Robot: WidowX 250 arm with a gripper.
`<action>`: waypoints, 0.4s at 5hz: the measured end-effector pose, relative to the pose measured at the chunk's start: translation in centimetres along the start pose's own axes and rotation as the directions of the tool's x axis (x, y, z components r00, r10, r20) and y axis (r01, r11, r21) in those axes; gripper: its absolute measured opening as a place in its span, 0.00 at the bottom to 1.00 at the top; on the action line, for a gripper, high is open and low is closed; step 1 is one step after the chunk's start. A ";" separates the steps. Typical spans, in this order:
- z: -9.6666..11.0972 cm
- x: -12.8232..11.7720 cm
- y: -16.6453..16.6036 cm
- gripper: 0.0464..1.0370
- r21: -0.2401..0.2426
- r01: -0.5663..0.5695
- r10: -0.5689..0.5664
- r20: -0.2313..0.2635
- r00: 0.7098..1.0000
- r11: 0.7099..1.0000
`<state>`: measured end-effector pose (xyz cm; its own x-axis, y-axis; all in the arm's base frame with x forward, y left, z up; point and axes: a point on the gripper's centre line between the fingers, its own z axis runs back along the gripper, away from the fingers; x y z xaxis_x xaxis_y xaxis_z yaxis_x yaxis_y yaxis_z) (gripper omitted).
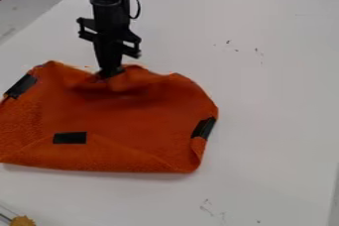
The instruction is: Unfold the cloth from bottom to top
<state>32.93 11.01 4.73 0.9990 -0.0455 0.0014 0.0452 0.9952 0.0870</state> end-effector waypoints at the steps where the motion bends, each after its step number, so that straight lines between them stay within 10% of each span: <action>1: -0.5 2.2 0.6 0.01 -0.004 0.058 -0.058 0.003 0.998 0.998; 2: -1.7 4.7 1.1 0.01 -0.023 0.139 -0.139 0.002 0.990 0.990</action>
<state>37.71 12.01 3.13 0.9830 -0.1836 -0.0089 0.1838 0.9809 0.0639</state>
